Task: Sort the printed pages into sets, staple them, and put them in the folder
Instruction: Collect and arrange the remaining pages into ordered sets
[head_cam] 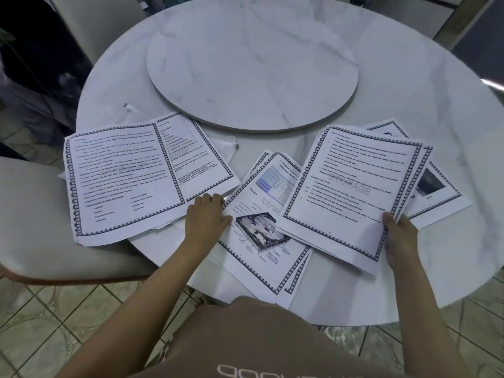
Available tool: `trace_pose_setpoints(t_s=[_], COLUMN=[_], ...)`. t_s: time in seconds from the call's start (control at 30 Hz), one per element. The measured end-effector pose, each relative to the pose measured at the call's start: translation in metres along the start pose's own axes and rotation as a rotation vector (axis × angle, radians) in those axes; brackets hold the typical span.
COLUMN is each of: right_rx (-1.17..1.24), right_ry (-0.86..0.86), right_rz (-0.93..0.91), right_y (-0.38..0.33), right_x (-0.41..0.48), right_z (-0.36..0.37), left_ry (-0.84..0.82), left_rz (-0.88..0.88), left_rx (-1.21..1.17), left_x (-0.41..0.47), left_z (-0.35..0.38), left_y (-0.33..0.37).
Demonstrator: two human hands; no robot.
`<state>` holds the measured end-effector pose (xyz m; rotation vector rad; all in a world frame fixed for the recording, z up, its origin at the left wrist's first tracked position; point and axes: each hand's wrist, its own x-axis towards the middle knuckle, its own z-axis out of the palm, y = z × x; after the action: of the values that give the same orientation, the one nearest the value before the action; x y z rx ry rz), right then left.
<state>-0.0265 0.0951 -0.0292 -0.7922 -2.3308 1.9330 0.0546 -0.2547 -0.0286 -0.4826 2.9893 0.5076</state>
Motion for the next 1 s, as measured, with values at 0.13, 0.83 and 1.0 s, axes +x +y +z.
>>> trace_pose_setpoints(t_s=[0.13, 0.83, 1.0], right_rx=[0.014, 0.029, 0.06], right_ry=[0.006, 0.045, 0.018], right_rz=[-0.001, 0.004, -0.004], right_y=[-0.002, 0.005, 0.001], right_x=[0.0, -0.005, -0.011], right_z=[-0.002, -0.01, 0.0], left_ry=[0.01, 0.51, 0.437], left_rz=[-0.011, 0.043, -0.004], left_rx=[-0.177, -0.719, -0.817], left_x=[-0.005, 0.009, 0.014], left_z=[-0.005, -0.12, -0.109], left_y=[0.003, 0.027, 0.02])
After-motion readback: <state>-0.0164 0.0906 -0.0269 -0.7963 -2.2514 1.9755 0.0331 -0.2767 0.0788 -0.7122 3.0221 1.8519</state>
